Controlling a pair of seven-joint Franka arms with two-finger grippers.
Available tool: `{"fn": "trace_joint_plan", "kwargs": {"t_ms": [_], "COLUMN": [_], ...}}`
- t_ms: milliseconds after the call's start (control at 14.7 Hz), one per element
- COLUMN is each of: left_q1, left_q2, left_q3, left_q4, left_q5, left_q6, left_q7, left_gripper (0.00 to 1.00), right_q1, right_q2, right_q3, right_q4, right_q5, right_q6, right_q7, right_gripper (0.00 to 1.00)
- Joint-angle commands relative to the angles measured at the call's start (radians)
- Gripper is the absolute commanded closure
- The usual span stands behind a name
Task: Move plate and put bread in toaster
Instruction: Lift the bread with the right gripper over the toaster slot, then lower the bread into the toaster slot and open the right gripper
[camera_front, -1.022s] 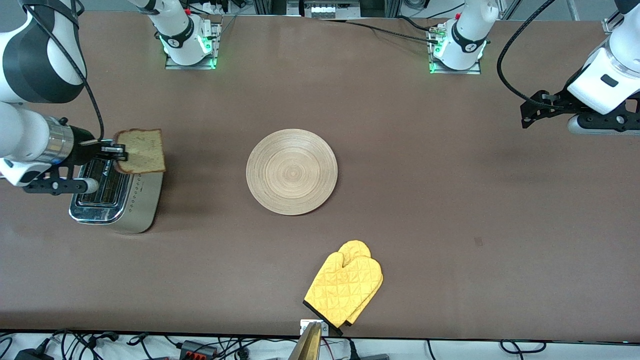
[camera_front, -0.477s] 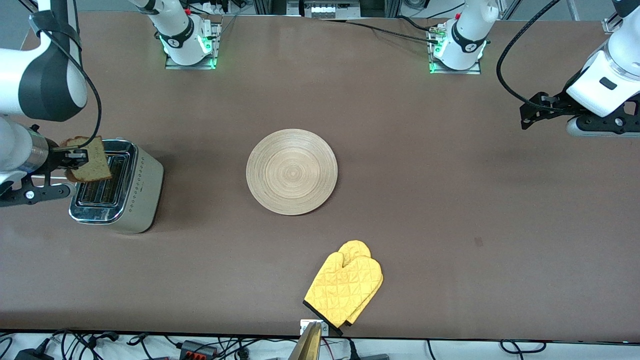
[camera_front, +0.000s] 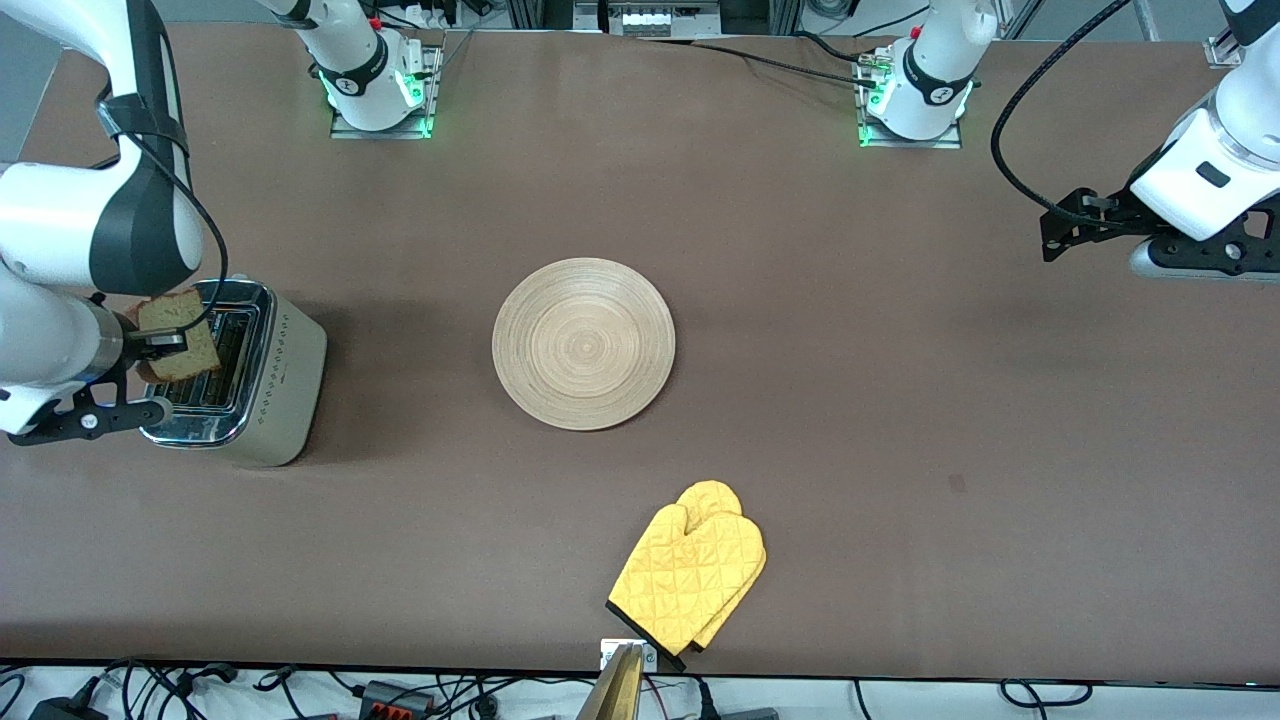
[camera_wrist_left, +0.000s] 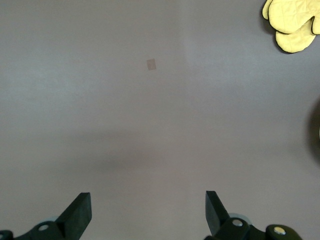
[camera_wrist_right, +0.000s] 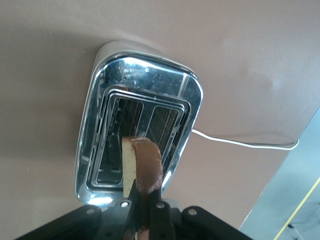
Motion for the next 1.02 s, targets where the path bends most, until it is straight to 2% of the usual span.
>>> {"fn": "trace_joint_plan", "kwargs": {"t_ms": [0, 409, 545, 954], "left_q1": [-0.002, -0.007, -0.005, -0.005], "left_q2": [0.014, 0.014, 0.014, 0.014], "left_q3": [-0.001, -0.002, -0.002, -0.002], "left_q4": [0.03, 0.03, 0.03, 0.03], "left_q5": [0.014, 0.014, 0.014, 0.012], "left_q6": [-0.014, -0.015, -0.015, -0.017], "left_q7": [0.019, 0.01, 0.011, 0.007], "left_gripper": [0.0, 0.0, 0.0, 0.0], "right_q1": [-0.002, 0.006, 0.006, 0.006], "right_q2": [0.028, 0.07, 0.084, 0.09], "right_q3": [0.008, 0.012, 0.012, 0.012], "right_q4": [0.034, 0.034, 0.031, 0.027], "right_q5": [-0.006, -0.004, 0.028, 0.039], "right_q6": [0.0, 0.067, 0.096, 0.11], "right_q7": [0.038, 0.108, 0.116, 0.141], "right_gripper": [1.0, 1.0, 1.0, 1.0]}}
